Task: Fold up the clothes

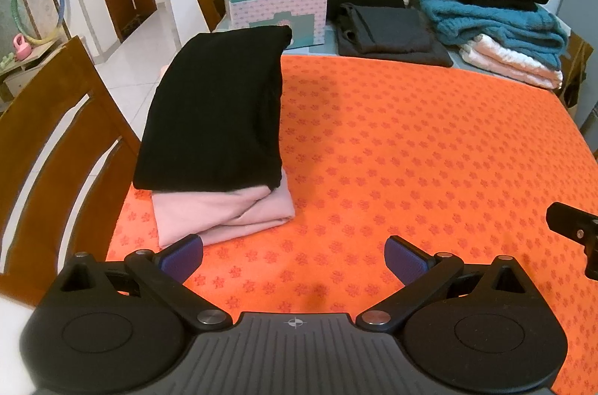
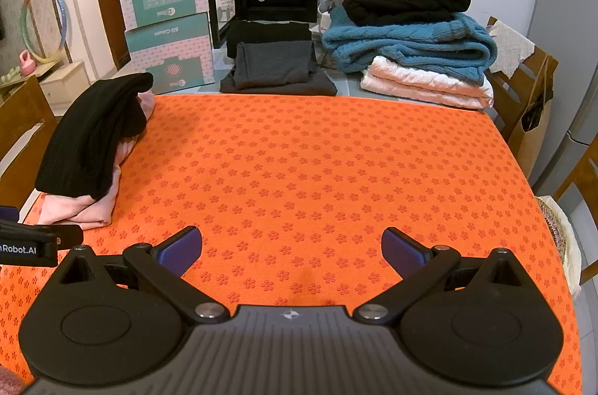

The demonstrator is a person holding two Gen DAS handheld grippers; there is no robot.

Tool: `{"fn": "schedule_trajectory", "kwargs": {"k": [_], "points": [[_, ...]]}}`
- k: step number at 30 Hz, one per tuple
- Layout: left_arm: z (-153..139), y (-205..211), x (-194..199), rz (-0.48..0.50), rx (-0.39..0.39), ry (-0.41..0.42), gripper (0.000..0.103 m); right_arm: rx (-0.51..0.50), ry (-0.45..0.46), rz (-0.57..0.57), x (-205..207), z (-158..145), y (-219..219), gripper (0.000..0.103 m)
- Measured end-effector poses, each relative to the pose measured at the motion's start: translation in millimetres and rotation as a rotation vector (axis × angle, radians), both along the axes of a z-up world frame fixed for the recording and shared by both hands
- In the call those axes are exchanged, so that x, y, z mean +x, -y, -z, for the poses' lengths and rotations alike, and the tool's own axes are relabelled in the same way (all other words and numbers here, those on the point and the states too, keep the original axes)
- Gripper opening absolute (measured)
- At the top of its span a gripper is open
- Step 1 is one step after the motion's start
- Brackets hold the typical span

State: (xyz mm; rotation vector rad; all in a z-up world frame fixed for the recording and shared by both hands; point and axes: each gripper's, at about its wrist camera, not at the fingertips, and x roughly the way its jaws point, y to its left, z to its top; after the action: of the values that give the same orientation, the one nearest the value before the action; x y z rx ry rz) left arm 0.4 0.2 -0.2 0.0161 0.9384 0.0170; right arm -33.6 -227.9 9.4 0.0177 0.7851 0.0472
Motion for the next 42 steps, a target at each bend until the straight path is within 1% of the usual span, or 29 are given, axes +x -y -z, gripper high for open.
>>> {"fn": "schedule_trajectory", "kwargs": {"k": [8,13,20,24,30,42], "points": [[1,-1,2,0.002,-0.024,-0.007,0.103,0.001,0.002,-0.002,0,1,0,0.103],[4,-2,2,0.008,-0.022,-0.016,0.103,0.002,0.001,-0.003,-2,2,-1,0.103],[0,-3,0,0.002,-0.016,-0.013,0.103,0.005,-0.003,0.0,-1,1,-1,0.103],[-2,-6,-2,-0.002,-0.026,-0.001,0.103,0.006,-0.004,0.005,-2,1,-1,0.103],[-7,-8,-4,-0.02,-0.021,0.014,0.103,0.013,-0.007,0.015,-3,2,0,0.103],[-8,-8,-5,-0.006,-0.018,0.022,0.103,0.023,-0.002,0.002,-5,0,-2,0.103]]}}
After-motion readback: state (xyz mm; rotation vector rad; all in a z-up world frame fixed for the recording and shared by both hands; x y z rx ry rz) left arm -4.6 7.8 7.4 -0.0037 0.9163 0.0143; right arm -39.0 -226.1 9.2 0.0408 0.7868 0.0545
